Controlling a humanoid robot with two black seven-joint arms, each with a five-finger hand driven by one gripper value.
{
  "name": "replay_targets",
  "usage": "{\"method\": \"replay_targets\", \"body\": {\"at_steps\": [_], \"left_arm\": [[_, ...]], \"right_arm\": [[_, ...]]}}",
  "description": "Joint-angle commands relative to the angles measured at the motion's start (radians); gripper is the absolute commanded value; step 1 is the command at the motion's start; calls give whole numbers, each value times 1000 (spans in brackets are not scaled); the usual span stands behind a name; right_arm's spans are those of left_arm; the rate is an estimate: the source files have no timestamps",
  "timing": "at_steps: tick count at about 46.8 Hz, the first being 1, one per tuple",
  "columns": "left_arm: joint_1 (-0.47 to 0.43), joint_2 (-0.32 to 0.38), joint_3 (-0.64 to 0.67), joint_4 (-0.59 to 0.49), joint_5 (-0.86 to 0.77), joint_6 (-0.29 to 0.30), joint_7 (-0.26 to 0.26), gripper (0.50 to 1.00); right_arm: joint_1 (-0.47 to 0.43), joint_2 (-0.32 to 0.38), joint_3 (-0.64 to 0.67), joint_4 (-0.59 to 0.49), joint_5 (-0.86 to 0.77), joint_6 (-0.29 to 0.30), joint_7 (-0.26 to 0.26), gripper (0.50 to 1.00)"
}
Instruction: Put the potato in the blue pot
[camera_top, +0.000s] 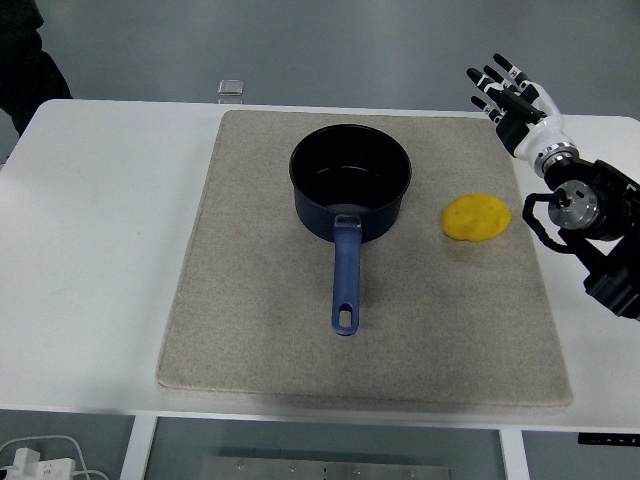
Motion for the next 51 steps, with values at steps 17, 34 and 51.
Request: {"method": "replay_targets", "body": {"at_steps": [17, 34, 51], "left_arm": [[0, 0, 1, 0, 0, 0, 0, 996], [0, 0, 1, -1, 0, -2, 0, 996], [-3, 0, 2, -6, 0, -2, 0, 996]], "right_arm": [[-6, -121, -110, 129, -172, 20, 2, 928], [-30, -385, -246, 301, -240, 103, 27, 928], [-113, -543, -252, 482, -418, 166, 67, 928]]}}
